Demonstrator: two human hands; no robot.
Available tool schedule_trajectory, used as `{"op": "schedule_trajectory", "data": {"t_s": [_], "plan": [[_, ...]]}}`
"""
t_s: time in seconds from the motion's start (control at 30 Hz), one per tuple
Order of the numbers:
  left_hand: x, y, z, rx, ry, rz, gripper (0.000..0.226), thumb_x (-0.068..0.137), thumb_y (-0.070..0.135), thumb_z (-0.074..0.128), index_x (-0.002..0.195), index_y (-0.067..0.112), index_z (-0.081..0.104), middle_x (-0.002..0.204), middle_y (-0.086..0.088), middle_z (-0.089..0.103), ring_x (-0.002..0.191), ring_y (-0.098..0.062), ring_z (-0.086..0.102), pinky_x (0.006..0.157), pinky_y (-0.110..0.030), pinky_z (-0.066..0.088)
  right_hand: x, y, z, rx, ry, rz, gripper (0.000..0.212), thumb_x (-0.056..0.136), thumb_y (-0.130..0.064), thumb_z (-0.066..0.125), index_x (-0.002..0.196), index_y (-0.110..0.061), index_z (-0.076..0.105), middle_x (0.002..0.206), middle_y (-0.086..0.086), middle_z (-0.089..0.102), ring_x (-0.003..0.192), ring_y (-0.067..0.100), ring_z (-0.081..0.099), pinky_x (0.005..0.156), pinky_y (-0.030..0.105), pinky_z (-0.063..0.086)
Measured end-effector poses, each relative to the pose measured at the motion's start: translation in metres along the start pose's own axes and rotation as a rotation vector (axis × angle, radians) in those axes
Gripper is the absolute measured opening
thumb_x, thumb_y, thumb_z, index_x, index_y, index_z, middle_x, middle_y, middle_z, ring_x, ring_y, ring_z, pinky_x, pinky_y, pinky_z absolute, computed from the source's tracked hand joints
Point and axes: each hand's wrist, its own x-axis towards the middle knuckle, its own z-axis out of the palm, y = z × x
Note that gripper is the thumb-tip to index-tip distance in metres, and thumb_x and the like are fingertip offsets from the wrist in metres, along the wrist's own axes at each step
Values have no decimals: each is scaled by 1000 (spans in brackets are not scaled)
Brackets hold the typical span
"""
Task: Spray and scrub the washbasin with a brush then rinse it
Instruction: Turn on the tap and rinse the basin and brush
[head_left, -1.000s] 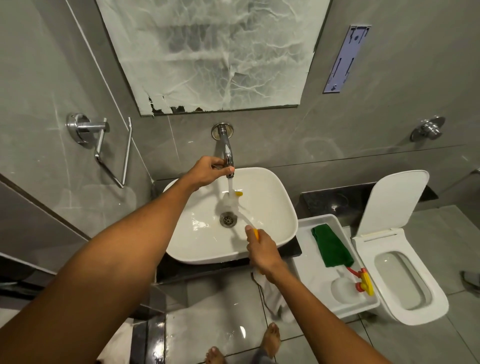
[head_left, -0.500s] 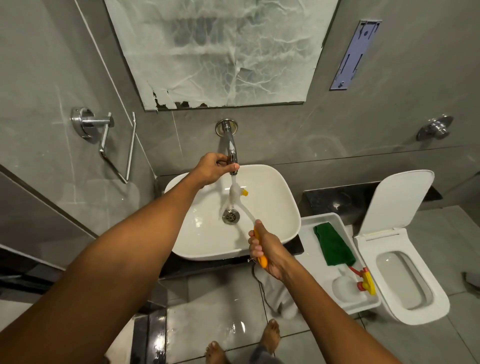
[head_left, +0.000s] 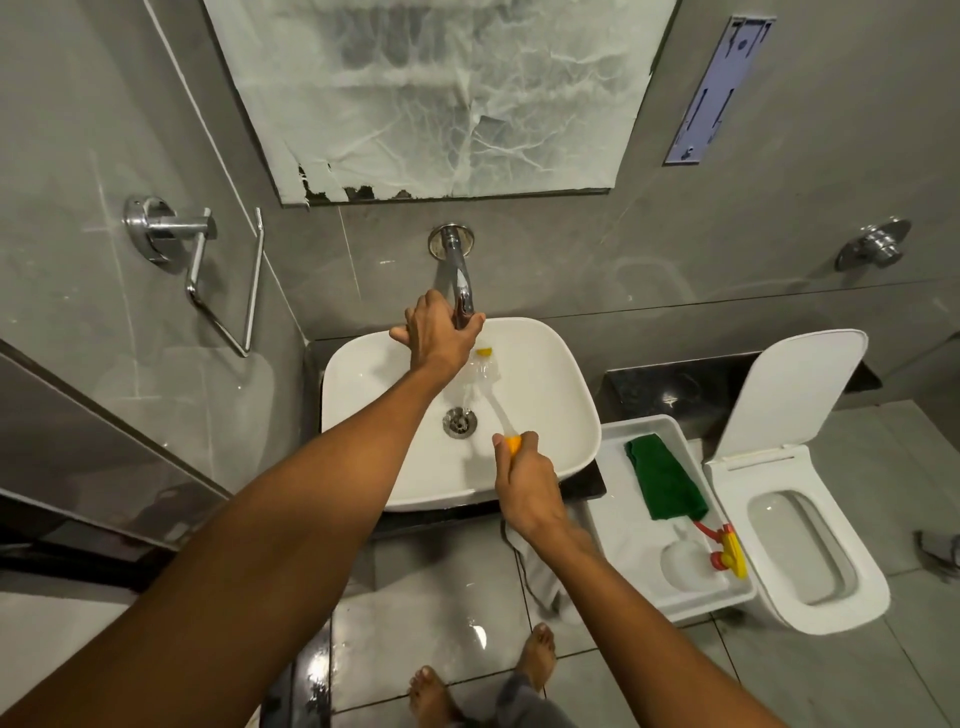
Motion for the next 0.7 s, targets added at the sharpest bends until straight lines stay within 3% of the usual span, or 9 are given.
{"op": "schedule_trajectory", "data": {"t_s": [0.2,0.43,0.53,0.7], "plan": [[7,-7,1,-7,-7,22,44,87,52,80,90,20,50,98,-1,61,110,-31,58,84,-40,22,11,4,-3,-48,-32,28,45,112,-48,35,116,-6,50,102,21,70,101,46,70,85,48,56],[3,-9,3,-42,22,15,45,86,54,80,89,21,50,96,2,59,113,-28,55,84,-40,21,13,7,0,-67,-77,36,50,112,-48,35,119,-2,53,112,27,71,105,48,69,87,46,55],[-3,-10,3,-125,33,1,47,85,55,82,89,20,51,99,-4,66,113,-27,57,87,-40,25,17,10,-1,-83,-149,88,52,113,-46,35,122,2,53,118,28,70,111,47,69,91,44,53],[-26,-21,11,-202,88,10,47,90,66,71,96,22,55,101,-4,67,110,-22,57,92,-39,29,17,25,-10,46,-133,80,42,112,-48,33,108,-9,48,89,7,63,90,37,65,75,35,44]]}}
